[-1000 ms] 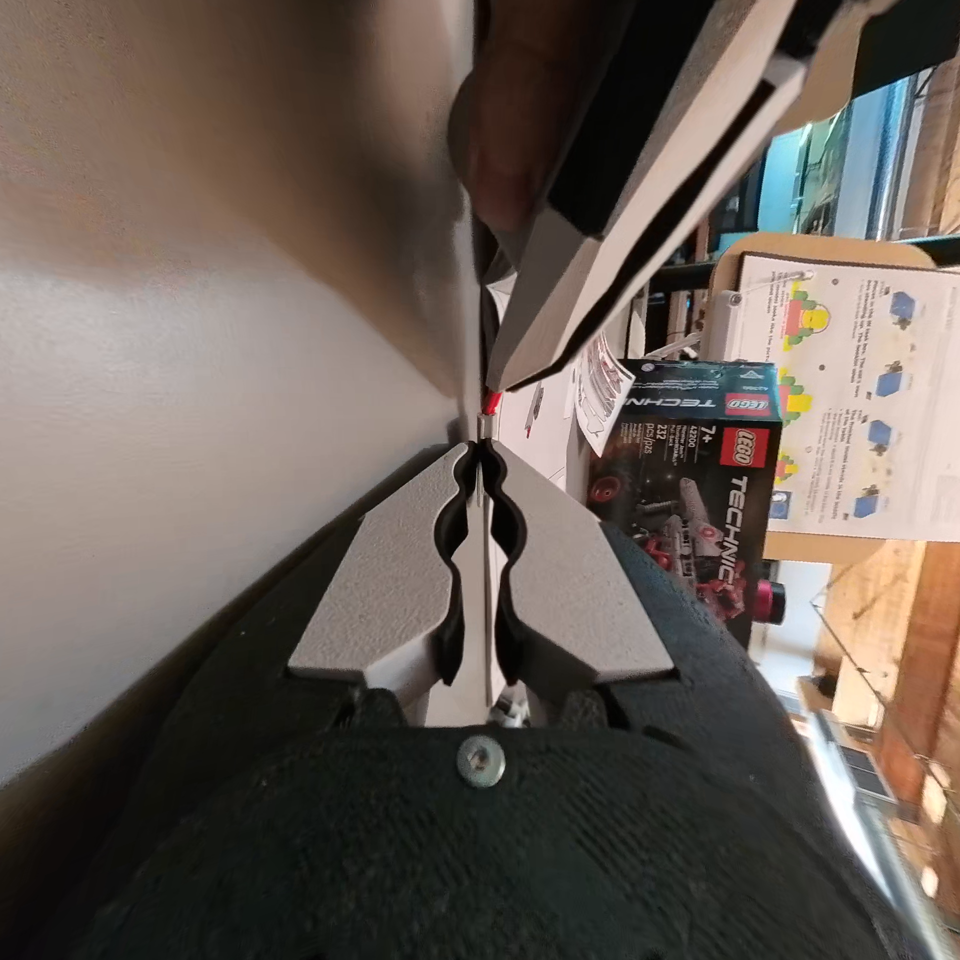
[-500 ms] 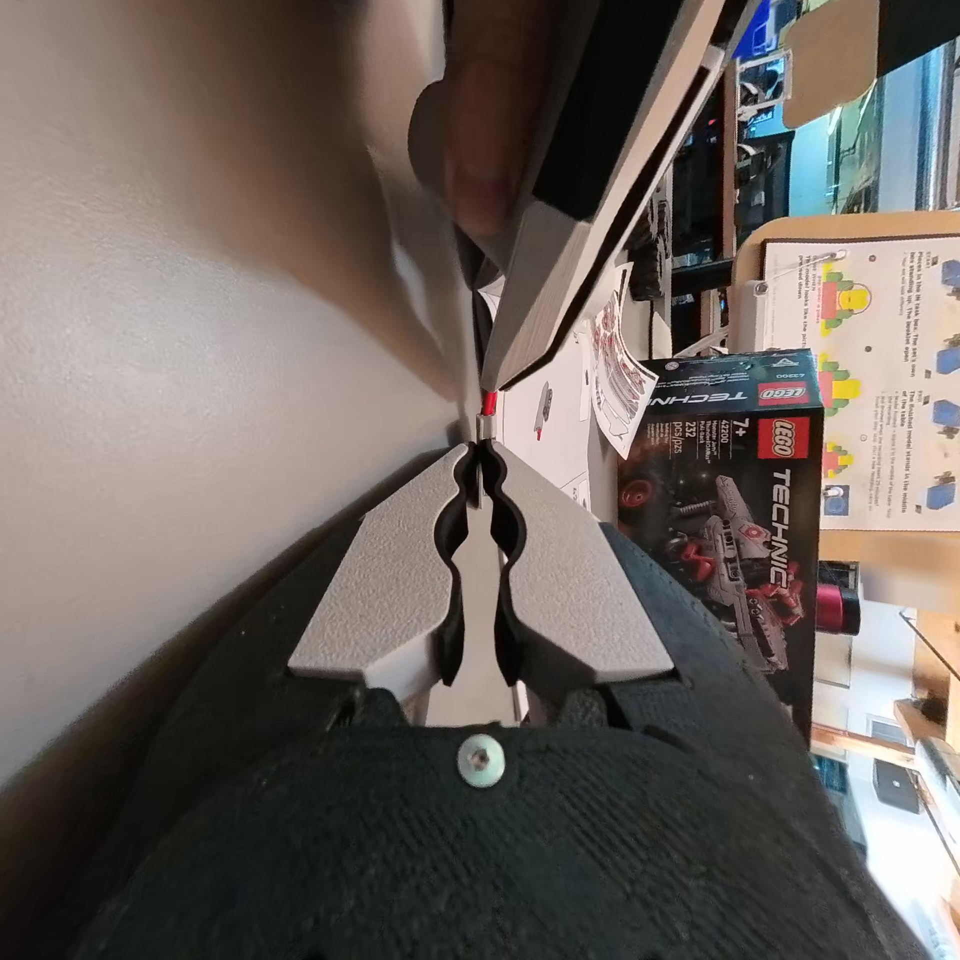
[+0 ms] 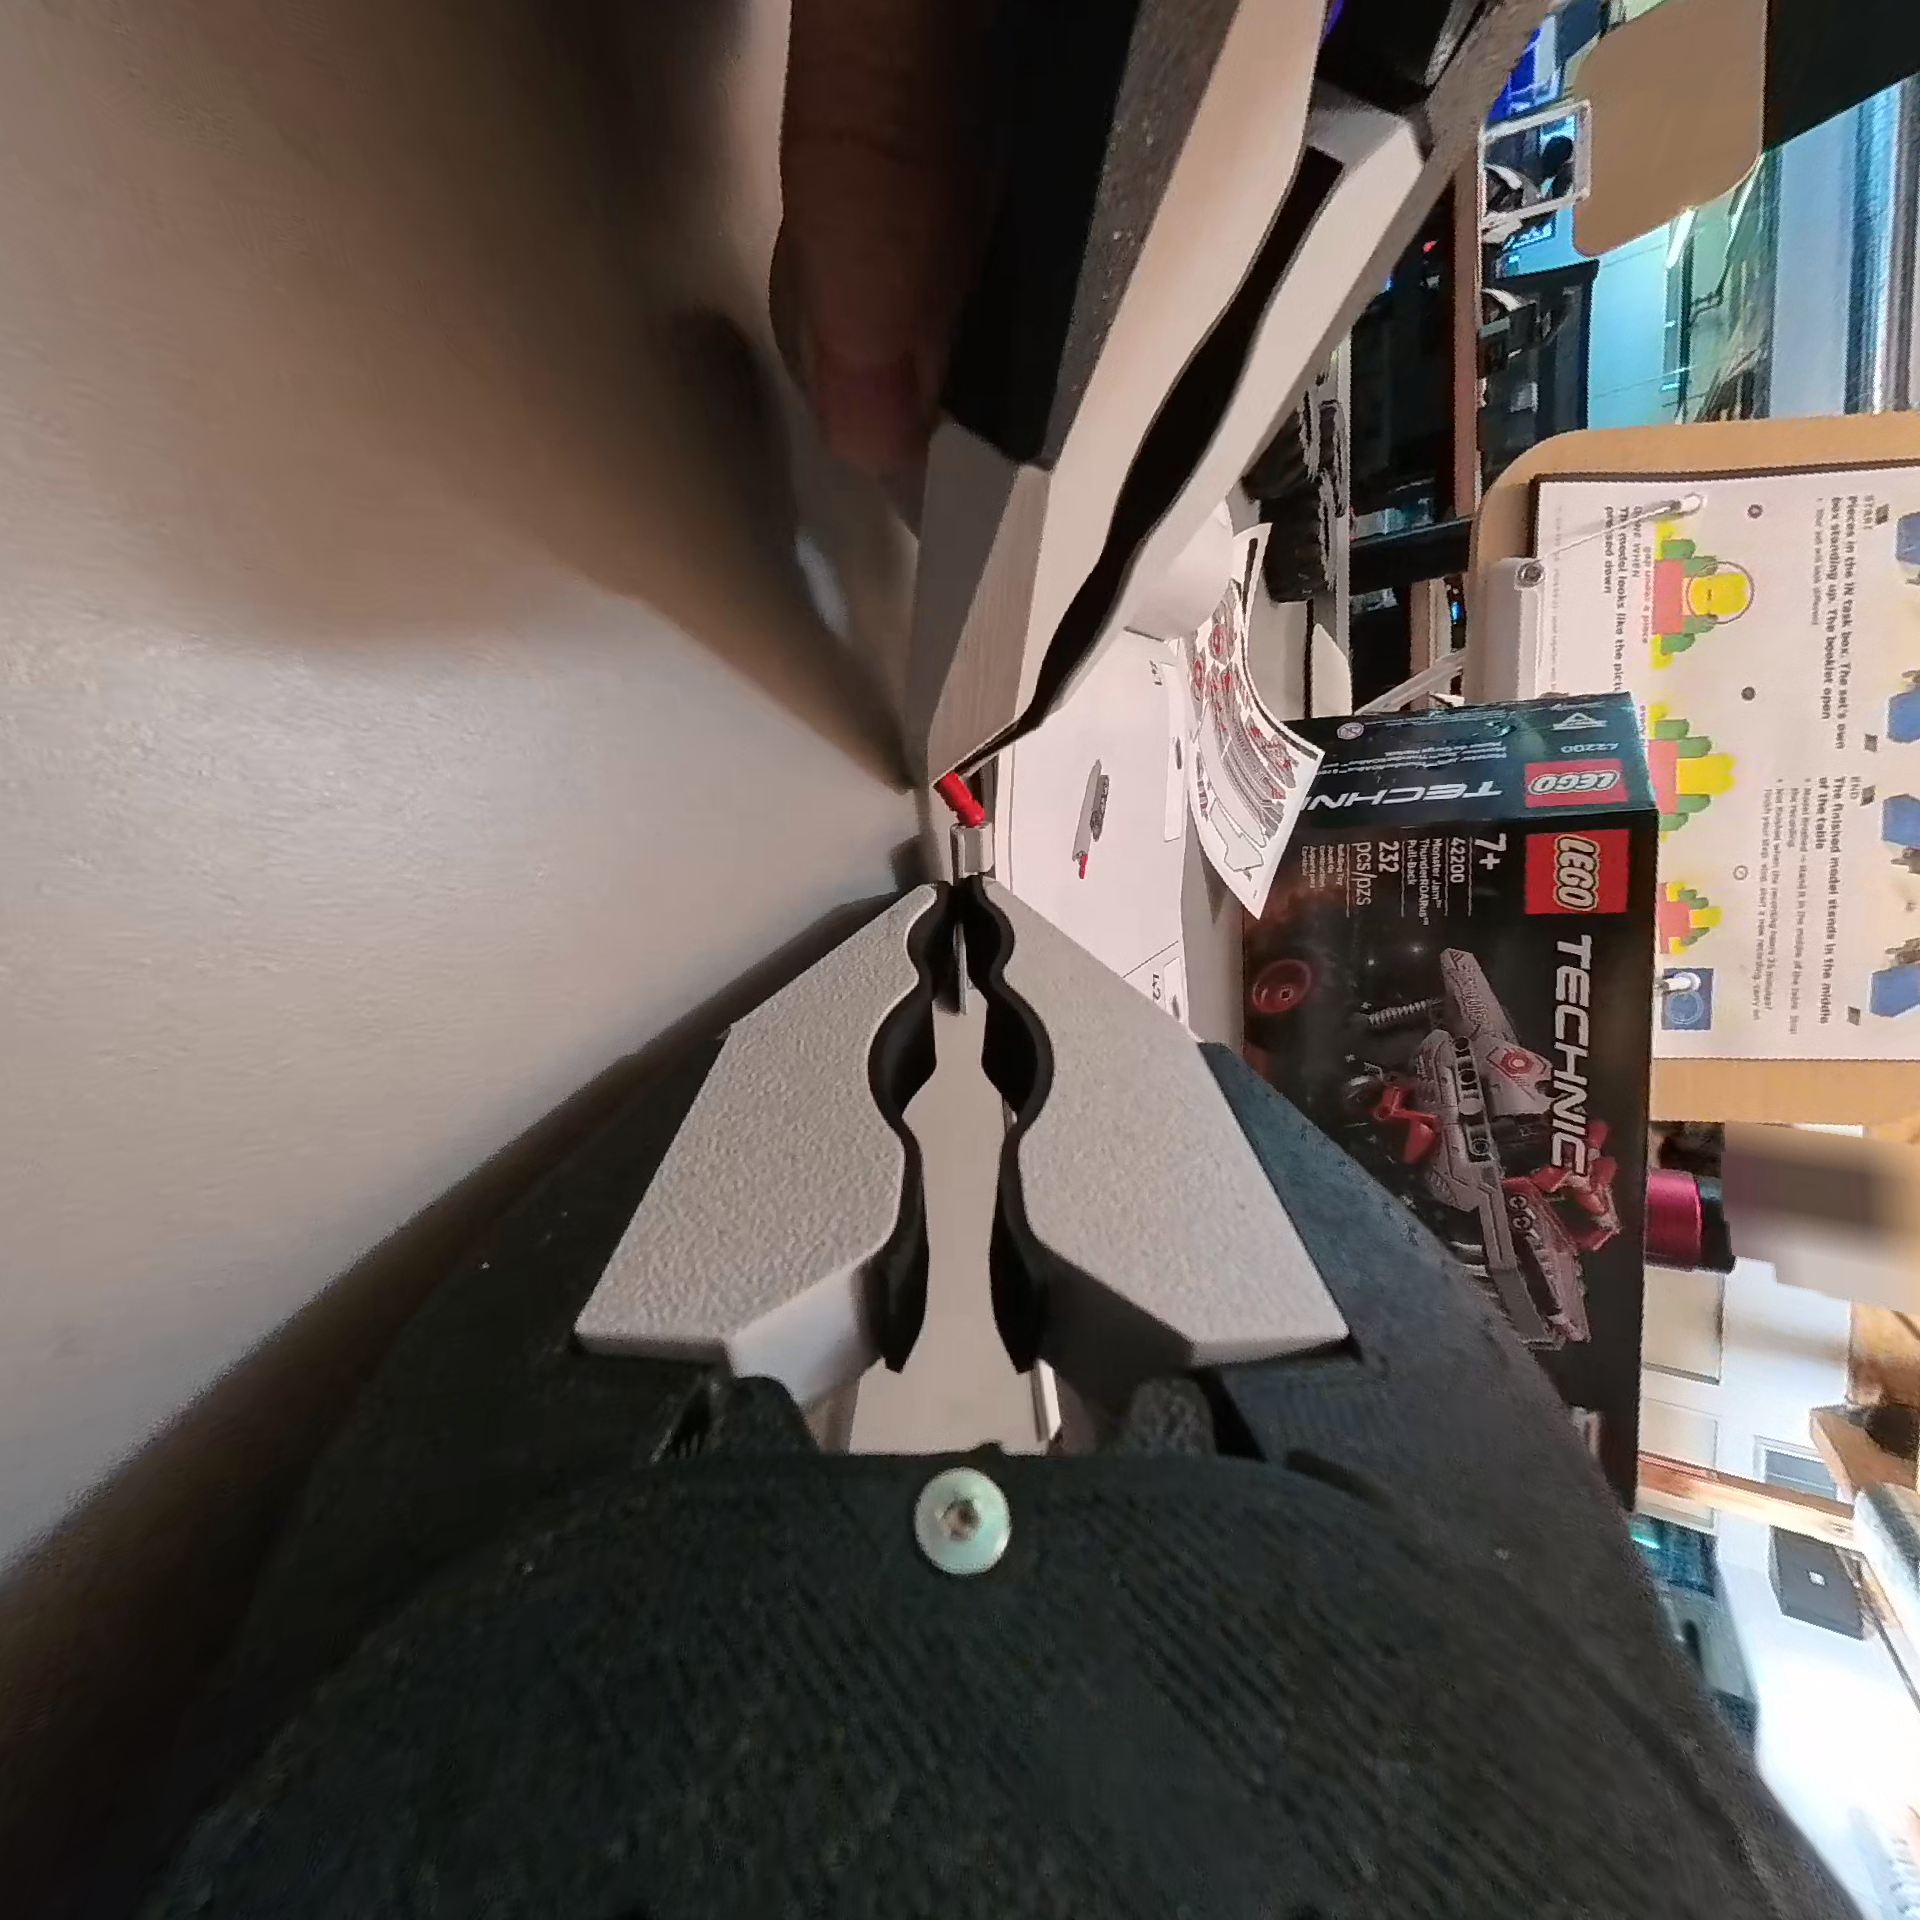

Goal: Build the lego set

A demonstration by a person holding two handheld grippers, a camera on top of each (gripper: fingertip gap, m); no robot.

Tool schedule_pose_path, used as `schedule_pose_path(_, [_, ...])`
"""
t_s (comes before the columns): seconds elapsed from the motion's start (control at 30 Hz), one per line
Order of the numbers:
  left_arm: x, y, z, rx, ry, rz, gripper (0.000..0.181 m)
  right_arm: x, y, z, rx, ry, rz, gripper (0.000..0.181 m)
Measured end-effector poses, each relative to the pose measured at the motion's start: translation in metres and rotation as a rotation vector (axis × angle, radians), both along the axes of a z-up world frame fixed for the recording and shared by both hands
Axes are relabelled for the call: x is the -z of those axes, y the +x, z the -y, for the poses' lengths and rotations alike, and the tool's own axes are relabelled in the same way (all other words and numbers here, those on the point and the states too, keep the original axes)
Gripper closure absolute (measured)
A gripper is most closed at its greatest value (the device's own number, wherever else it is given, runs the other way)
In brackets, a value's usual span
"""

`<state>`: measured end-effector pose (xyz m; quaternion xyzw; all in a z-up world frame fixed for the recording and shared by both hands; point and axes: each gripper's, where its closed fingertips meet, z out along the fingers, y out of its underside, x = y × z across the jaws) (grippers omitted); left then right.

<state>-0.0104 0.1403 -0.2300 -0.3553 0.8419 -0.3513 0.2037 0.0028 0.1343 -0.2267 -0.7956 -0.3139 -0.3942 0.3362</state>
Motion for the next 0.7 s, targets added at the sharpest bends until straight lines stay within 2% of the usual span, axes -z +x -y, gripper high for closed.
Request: schedule_pose_path(0.7, [0.0008, -0.0036, 0.0010, -0.014, -0.083, -0.084, 0.179, -0.0048, -0.0018, -0.0032, -0.038, -0.081, 0.323, 0.181])
